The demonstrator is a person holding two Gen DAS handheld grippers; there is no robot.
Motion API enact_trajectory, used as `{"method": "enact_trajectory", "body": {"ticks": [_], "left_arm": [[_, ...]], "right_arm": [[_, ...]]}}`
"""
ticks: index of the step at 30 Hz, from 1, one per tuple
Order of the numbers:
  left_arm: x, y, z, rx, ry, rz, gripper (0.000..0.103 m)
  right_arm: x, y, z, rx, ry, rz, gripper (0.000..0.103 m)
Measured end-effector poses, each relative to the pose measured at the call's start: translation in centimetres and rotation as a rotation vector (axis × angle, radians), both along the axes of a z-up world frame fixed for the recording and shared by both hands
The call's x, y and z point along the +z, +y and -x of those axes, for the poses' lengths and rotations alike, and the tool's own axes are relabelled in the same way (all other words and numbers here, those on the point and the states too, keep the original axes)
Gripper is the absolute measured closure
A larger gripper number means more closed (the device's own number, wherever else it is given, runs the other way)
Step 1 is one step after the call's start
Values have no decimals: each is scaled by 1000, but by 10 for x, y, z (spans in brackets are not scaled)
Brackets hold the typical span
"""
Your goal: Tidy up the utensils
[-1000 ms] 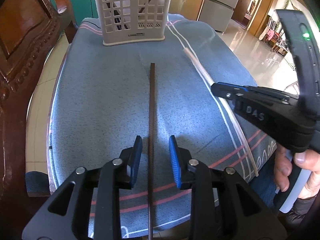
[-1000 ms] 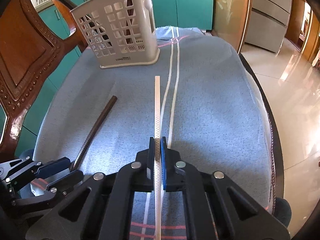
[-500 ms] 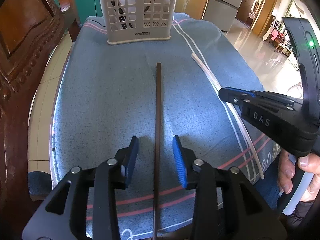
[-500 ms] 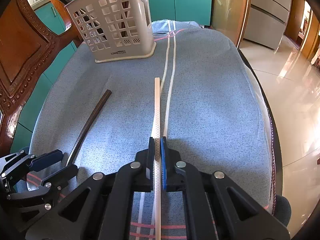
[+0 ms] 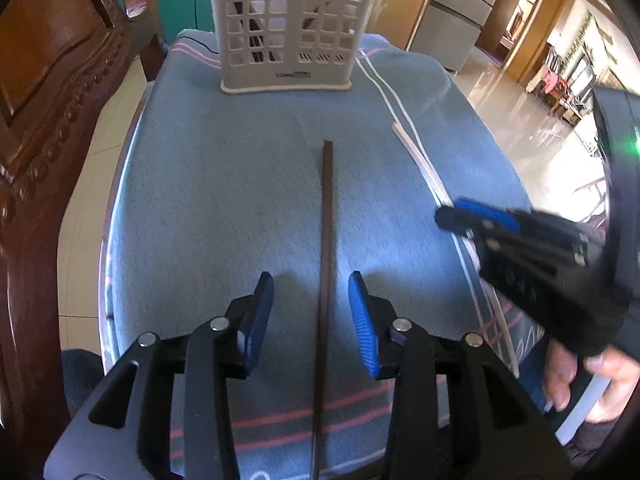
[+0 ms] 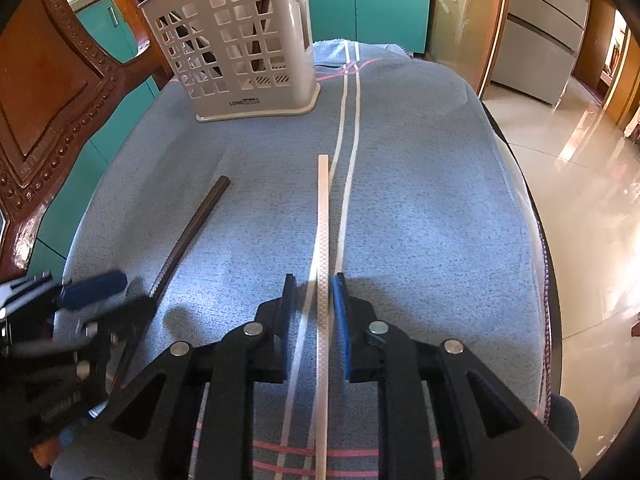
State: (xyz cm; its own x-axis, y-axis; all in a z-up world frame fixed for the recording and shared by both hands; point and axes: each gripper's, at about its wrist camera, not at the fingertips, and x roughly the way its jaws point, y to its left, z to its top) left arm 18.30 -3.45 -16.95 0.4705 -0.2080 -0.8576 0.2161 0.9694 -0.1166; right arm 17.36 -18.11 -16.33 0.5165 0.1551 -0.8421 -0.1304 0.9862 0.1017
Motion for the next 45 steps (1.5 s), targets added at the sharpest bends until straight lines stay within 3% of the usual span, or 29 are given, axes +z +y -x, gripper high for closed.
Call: {"method": "enact_trajectory", "body": {"ticks": [9, 13, 25, 27, 28, 39, 45], "left_arm": [[4, -15, -32, -7, 17, 4, 63], [-3, -30, -47, 1, 33, -83, 63], [-7, -31, -35, -11, -9, -104, 63], [-9, -30, -30, -13, -12, -102, 63], [-10, -27, -29, -14, -12, -100, 63], [-10, -22, -21, -16, -25, -99, 63], [-11, -24, -23, -14, -32, -104, 63]], "right_arm": [[3, -12, -1, -25, -7, 1, 80], [1, -14, -3, -23, -3, -9, 76], [0, 3, -26, 18, 10, -16, 76], [0, 10, -27, 25, -5, 22, 82], [0, 12, -27, 23, -9, 42, 97], [1, 4, -10, 54, 28, 60, 95], [-1, 8, -12, 40, 4, 77, 85]]}}
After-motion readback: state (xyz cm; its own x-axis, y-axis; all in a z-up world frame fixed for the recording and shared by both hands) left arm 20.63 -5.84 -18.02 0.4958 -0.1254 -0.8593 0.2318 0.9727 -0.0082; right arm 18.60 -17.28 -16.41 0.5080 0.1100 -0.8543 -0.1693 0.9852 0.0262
